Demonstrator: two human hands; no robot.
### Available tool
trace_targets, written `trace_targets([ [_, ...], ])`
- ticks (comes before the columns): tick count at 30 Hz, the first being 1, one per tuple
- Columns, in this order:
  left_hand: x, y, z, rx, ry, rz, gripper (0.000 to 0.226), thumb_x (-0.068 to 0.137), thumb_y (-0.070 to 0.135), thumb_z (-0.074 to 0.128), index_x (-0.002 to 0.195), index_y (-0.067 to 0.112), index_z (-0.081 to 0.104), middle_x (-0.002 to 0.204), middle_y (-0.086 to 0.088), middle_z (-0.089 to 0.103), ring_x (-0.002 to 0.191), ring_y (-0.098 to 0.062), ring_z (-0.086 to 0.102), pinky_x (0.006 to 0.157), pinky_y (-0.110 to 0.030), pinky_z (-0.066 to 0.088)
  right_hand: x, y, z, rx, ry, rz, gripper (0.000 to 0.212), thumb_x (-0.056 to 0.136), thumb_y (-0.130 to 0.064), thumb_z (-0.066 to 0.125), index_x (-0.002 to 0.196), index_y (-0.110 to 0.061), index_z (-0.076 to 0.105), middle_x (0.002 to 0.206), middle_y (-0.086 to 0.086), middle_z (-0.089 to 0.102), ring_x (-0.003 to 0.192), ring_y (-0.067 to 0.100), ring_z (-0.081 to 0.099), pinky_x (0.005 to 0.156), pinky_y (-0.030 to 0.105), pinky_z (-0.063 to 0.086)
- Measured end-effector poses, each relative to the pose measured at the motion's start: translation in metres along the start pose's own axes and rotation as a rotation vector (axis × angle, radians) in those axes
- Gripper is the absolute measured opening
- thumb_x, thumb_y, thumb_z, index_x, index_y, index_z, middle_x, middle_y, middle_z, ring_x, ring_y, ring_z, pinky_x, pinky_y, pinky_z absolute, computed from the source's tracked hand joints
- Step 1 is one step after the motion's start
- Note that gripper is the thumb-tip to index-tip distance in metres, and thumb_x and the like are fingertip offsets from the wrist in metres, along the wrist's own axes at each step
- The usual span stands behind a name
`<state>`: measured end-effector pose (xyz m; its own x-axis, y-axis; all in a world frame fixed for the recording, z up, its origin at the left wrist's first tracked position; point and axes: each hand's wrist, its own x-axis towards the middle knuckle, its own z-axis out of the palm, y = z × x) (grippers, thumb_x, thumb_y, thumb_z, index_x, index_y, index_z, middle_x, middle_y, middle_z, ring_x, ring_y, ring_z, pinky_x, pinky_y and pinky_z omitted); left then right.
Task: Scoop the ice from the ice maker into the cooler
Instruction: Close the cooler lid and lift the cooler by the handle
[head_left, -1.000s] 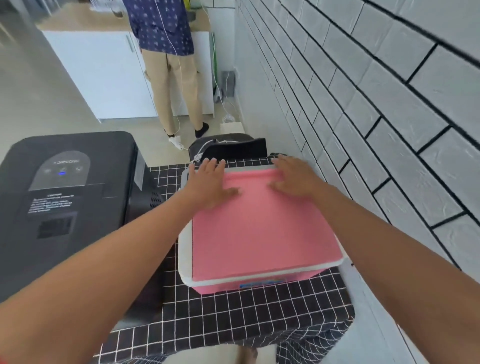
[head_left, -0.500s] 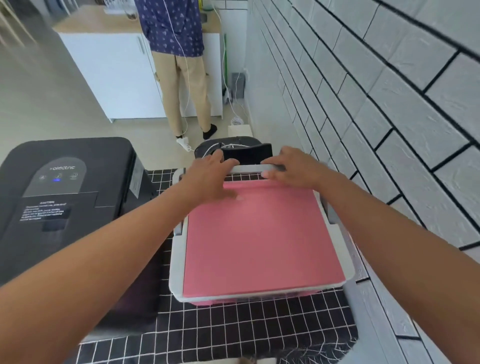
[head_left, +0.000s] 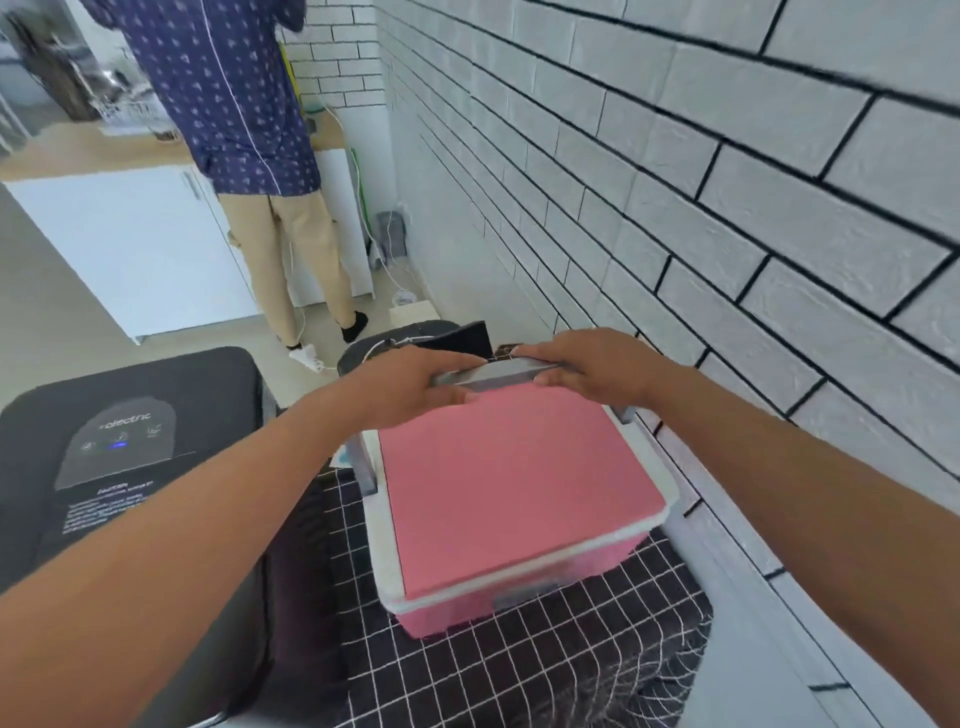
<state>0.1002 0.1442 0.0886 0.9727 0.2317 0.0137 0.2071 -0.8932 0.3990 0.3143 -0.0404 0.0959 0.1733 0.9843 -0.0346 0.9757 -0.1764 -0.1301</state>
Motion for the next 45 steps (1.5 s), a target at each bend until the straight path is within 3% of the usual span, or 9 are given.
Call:
trace_targets([
  [3, -0.003, 0.005, -0.007, 0.023, -0.067, 0.080, 0.055, 0.089, 0.065, 0.053, 0.140, 0.044, 0.048, 0.126, 0.018, 0.061, 0.094, -0.002, 0.054, 0.079, -0.019, 0.039, -0.031, -0.020, 0.000, -0.018, 0.050, 0.095, 0.046, 0.093, -0.055, 0.042, 0.137, -0.045, 0.039, 0.100, -0.007, 0.058, 0.097, 0.016, 0.059, 0.076, 0.033, 0.044],
  [7, 0.000, 0.022, -0.035, 0.063, -0.151, 0.261, 0.052, 0.091, 0.060, 0.054, 0.140, 0.044, 0.049, 0.134, 0.008, 0.059, 0.117, -0.014, 0.054, 0.096, -0.028, 0.039, -0.082, -0.050, -0.007, -0.041, 0.181, 0.247, 0.049, 0.090, -0.061, 0.040, 0.137, -0.045, 0.041, 0.110, -0.009, 0.063, 0.101, 0.014, 0.059, 0.074, 0.026, 0.040],
  [15, -0.009, 0.084, -0.098, -0.009, -0.229, 0.574, 0.043, 0.085, 0.066, 0.059, 0.126, 0.068, 0.044, 0.129, 0.035, 0.055, 0.113, 0.013, 0.051, 0.094, -0.014, 0.037, -0.175, -0.141, -0.067, -0.055, 0.369, 0.509, 0.049, 0.087, -0.070, 0.034, 0.132, -0.050, 0.040, 0.115, -0.013, 0.064, 0.104, 0.012, 0.059, 0.082, 0.032, 0.046],
  [19, -0.023, 0.123, -0.108, -0.032, -0.299, 0.705, 0.044, 0.085, 0.064, 0.061, 0.127, 0.063, 0.049, 0.113, 0.057, 0.046, 0.110, 0.030, 0.042, 0.090, -0.008, 0.036, -0.218, -0.177, -0.083, -0.086, 0.377, 0.606, 0.048, 0.088, -0.068, 0.035, 0.133, -0.050, 0.042, 0.115, -0.017, 0.065, 0.102, 0.009, 0.059, 0.079, 0.030, 0.045],
  [23, -0.049, 0.164, -0.108, 0.053, -0.392, 0.842, 0.047, 0.085, 0.064, 0.058, 0.131, 0.059, 0.049, 0.126, 0.035, 0.058, 0.114, 0.011, 0.054, 0.103, -0.021, 0.041, -0.265, -0.220, -0.083, -0.052, 0.401, 0.712, 0.048, 0.084, -0.074, 0.032, 0.129, -0.060, 0.035, 0.114, -0.023, 0.064, 0.097, 0.004, 0.058, 0.076, 0.029, 0.045],
  [29, -0.097, 0.221, -0.098, 0.094, -0.485, 1.038, 0.044, 0.081, 0.071, 0.056, 0.124, 0.068, 0.049, 0.124, 0.035, 0.060, 0.112, 0.009, 0.057, 0.103, -0.028, 0.044, -0.337, -0.296, -0.075, 0.056, 0.423, 0.890, 0.042, 0.085, -0.074, 0.033, 0.124, -0.060, 0.038, 0.097, -0.013, 0.070, 0.084, 0.007, 0.062, 0.081, 0.036, 0.053],
  [35, -0.163, 0.275, -0.070, 0.064, -0.605, 1.220, 0.041, 0.077, 0.070, 0.059, 0.117, 0.073, 0.049, 0.112, 0.051, 0.054, 0.102, 0.023, 0.053, 0.081, -0.010, 0.041, -0.410, -0.388, -0.048, 0.173, 0.470, 1.147, 0.048, 0.087, -0.065, 0.042, 0.130, -0.048, 0.050, 0.075, -0.020, 0.064, 0.071, 0.000, 0.057, 0.072, 0.025, 0.047],
  [41, -0.245, 0.338, -0.027, 0.070, -0.736, 1.392, 0.040, 0.076, 0.072, 0.058, 0.115, 0.073, 0.051, 0.106, 0.048, 0.057, 0.095, 0.023, 0.054, 0.076, -0.007, 0.039, -0.482, -0.497, -0.020, 0.176, 0.462, 1.369, 0.030, 0.091, -0.064, 0.040, 0.118, -0.056, 0.050, 0.071, -0.008, 0.059, 0.070, 0.008, 0.057, 0.074, 0.035, 0.052],
  [45, -0.308, 0.384, 0.005, 0.050, -0.865, 1.514, 0.039, 0.079, 0.069, 0.061, 0.117, 0.070, 0.052, 0.112, 0.046, 0.058, 0.100, 0.021, 0.056, 0.084, -0.013, 0.039, -0.532, -0.572, -0.002, 0.129, 0.496, 1.567, 0.040, 0.081, -0.075, 0.035, 0.119, -0.063, 0.045, 0.073, -0.018, 0.061, 0.071, -0.001, 0.057, 0.073, 0.033, 0.053],
])
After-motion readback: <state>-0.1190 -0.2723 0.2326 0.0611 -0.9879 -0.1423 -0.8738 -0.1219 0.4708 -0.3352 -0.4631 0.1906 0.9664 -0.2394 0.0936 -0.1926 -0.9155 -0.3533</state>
